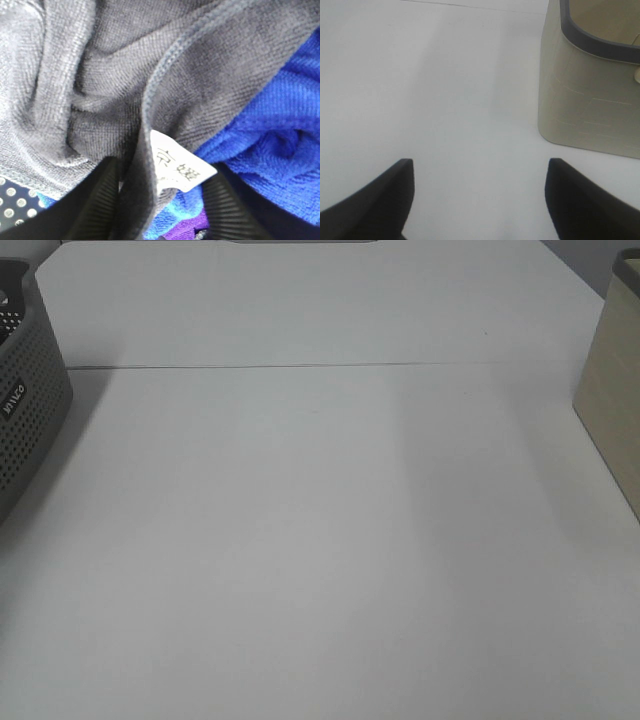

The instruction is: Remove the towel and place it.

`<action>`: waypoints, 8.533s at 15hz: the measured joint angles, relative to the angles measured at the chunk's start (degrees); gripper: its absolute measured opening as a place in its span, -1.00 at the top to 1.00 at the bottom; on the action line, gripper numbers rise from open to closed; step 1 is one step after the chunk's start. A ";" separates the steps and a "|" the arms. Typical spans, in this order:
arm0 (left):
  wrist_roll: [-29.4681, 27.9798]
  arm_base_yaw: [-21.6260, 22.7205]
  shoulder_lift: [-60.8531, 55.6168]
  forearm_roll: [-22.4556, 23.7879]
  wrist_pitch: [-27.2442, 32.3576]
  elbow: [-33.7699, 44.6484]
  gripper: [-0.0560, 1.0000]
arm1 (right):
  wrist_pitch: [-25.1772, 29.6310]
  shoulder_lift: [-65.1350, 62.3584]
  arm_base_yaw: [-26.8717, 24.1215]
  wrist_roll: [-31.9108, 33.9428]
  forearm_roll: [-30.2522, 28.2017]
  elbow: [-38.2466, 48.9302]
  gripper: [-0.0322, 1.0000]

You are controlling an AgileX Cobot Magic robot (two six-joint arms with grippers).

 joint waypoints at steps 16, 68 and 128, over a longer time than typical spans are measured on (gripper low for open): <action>-0.29 0.00 -0.92 -0.40 -0.92 0.00 0.56 | 0.00 0.00 0.00 0.00 0.00 0.00 -0.45; -10.43 -57.81 -32.49 -18.39 -6.59 -11.97 0.89 | -3.84 78.38 2.12 -94.88 84.80 -11.46 -0.45; -28.99 -37.41 -0.11 -4.07 -74.48 -35.41 0.89 | -60.96 108.40 18.05 -4.07 -9.51 -90.81 0.92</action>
